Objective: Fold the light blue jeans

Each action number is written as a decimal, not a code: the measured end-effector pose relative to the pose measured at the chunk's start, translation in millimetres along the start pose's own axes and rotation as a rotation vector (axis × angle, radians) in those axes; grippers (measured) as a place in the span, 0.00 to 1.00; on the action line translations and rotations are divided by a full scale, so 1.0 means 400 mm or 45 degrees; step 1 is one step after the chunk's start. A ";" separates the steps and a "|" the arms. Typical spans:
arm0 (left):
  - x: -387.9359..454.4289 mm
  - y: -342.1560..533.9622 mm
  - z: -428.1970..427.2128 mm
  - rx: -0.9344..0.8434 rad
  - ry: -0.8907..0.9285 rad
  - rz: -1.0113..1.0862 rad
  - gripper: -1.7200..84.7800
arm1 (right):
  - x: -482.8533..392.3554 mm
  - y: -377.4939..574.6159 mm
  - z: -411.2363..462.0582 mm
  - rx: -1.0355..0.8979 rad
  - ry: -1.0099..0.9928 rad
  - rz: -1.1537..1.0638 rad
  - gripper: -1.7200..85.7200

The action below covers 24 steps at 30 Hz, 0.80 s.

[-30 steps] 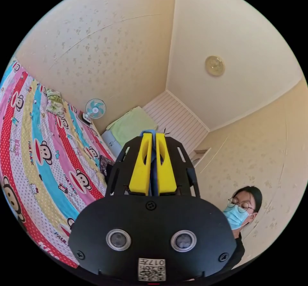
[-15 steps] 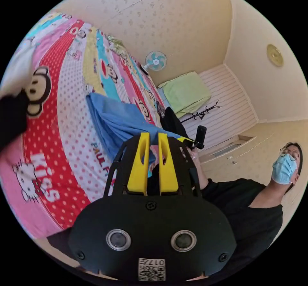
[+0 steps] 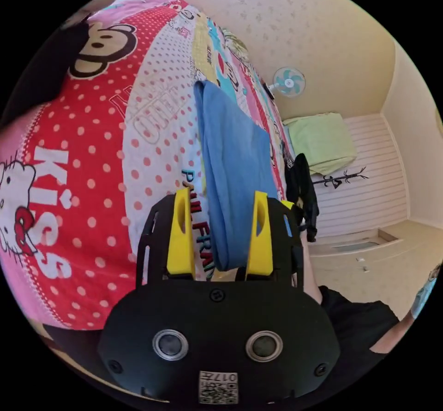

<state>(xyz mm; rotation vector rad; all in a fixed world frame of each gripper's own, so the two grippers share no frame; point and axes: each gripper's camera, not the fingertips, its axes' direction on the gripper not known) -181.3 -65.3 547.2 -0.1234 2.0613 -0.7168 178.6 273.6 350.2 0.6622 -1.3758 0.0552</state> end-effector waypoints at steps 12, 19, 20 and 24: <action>0.196 0.189 -0.132 -0.237 0.755 0.018 0.09 | -0.022 0.113 -0.354 -0.061 -0.798 -0.302 0.10; 0.539 0.002 -0.213 -0.189 0.835 0.422 0.14 | -0.170 -0.067 -0.721 0.130 -0.770 -0.668 0.10; 0.555 -0.007 -0.216 -0.182 0.867 0.446 0.15 | -0.207 -0.095 -0.806 0.185 -0.728 -0.776 0.10; 0.578 -0.007 -0.195 -0.152 0.817 0.493 0.16 | -0.263 -0.155 -1.068 0.396 -0.510 -0.948 0.10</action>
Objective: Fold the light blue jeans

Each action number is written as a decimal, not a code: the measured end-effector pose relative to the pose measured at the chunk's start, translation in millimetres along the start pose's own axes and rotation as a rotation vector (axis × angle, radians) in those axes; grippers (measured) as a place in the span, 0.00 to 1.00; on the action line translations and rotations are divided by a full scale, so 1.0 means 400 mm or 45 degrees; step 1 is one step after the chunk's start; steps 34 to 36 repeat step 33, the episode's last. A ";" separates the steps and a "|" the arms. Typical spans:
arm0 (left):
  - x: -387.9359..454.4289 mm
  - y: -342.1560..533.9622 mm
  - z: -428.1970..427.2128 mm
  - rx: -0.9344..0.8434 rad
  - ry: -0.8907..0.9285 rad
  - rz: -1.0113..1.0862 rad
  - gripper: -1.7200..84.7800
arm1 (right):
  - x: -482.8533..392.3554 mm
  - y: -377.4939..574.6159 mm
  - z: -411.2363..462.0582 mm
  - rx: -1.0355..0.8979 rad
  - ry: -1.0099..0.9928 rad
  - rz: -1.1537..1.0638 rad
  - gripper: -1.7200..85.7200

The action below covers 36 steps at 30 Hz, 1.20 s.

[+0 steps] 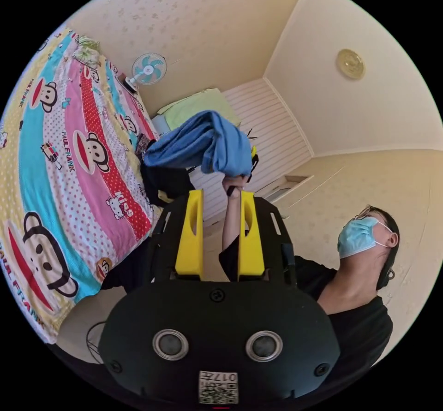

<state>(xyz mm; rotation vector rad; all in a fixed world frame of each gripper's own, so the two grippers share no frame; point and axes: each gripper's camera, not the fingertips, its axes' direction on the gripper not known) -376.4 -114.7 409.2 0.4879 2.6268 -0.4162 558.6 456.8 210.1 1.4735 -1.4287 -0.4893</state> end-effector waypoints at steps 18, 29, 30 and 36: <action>-0.340 0.287 -0.277 0.205 -0.543 -0.590 0.15 | 0.277 0.800 -0.210 0.041 1.115 1.075 0.07; -0.420 0.189 -0.422 0.492 -1.442 -0.428 0.08 | 0.348 0.747 0.533 -0.751 0.768 0.707 0.05; -0.465 0.216 -0.419 0.518 -1.439 -0.414 0.08 | 0.354 0.769 0.659 -0.879 0.641 0.672 0.06; -0.575 0.293 -0.389 0.483 -1.437 -0.369 0.04 | 0.359 0.800 0.936 -1.116 0.453 0.570 0.09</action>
